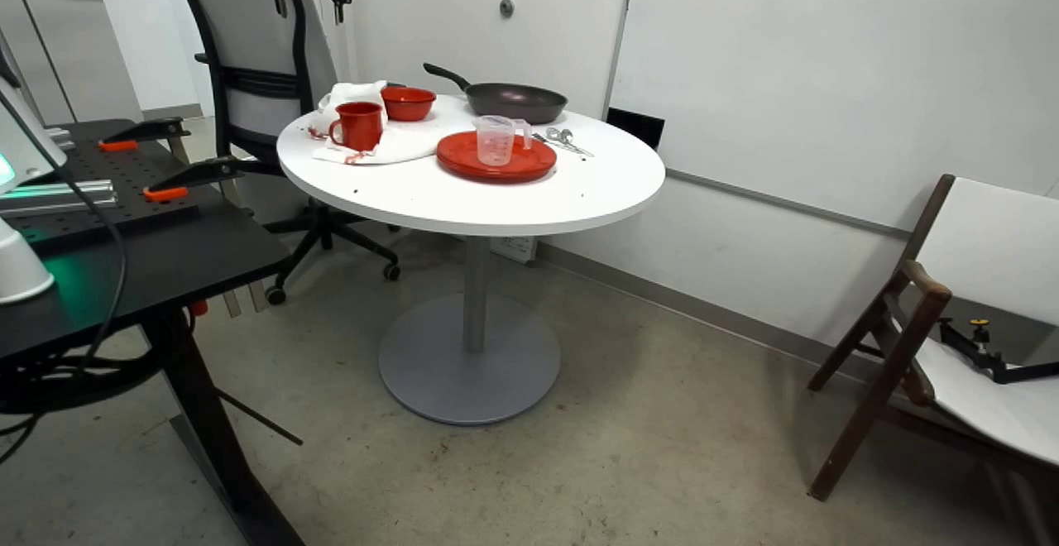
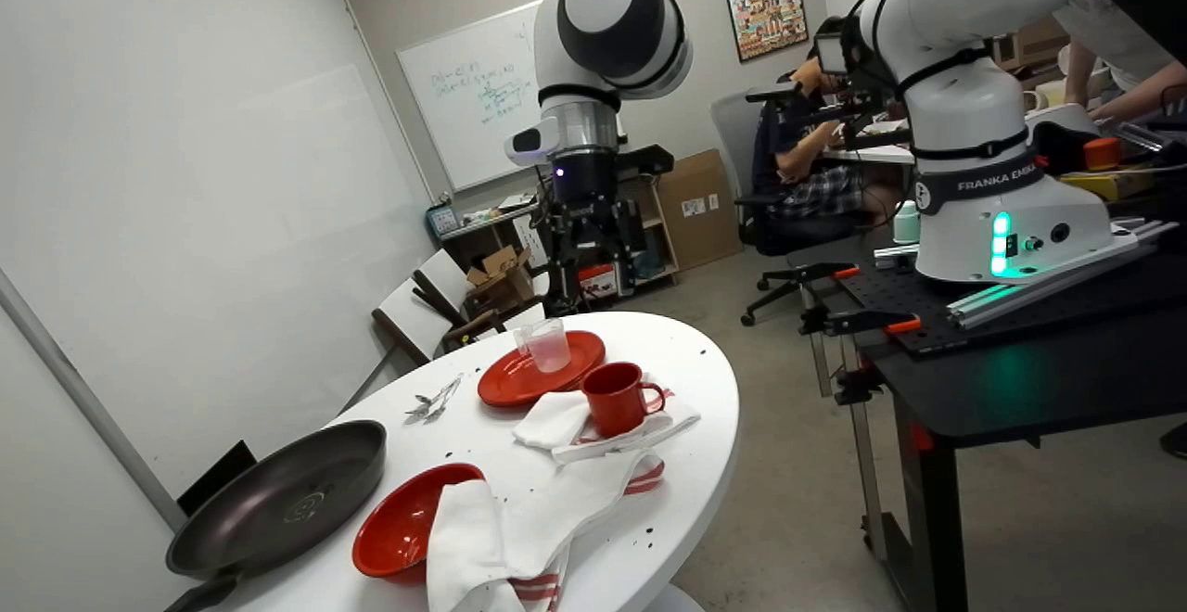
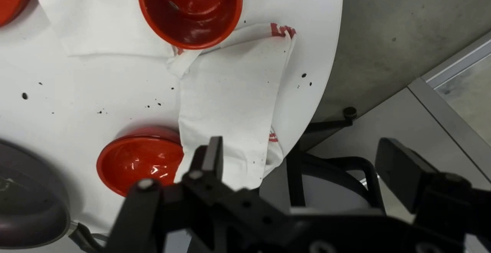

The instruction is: Use the tea towel to wipe the table

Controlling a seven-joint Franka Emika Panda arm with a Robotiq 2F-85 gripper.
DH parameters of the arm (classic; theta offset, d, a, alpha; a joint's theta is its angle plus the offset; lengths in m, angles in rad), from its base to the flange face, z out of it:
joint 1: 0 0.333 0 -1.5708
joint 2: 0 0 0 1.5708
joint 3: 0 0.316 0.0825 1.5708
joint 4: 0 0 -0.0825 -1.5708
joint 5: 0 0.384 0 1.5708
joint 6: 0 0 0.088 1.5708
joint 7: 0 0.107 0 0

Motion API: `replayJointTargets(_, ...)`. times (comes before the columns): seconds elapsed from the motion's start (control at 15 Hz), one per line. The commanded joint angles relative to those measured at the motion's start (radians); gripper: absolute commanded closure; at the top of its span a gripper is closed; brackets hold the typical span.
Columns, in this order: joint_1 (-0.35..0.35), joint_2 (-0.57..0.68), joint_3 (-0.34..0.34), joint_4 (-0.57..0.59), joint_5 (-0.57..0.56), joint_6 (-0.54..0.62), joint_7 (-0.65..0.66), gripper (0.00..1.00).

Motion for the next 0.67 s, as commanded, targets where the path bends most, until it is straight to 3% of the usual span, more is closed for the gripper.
replayJointTargets(0.0,-0.035,0.058,0.035,0.027,-0.075,0.061,0.050,0.00)
replayJointTargets(0.6,-0.083,0.193,0.142,0.165,-0.062,0.045,0.007,0.00)
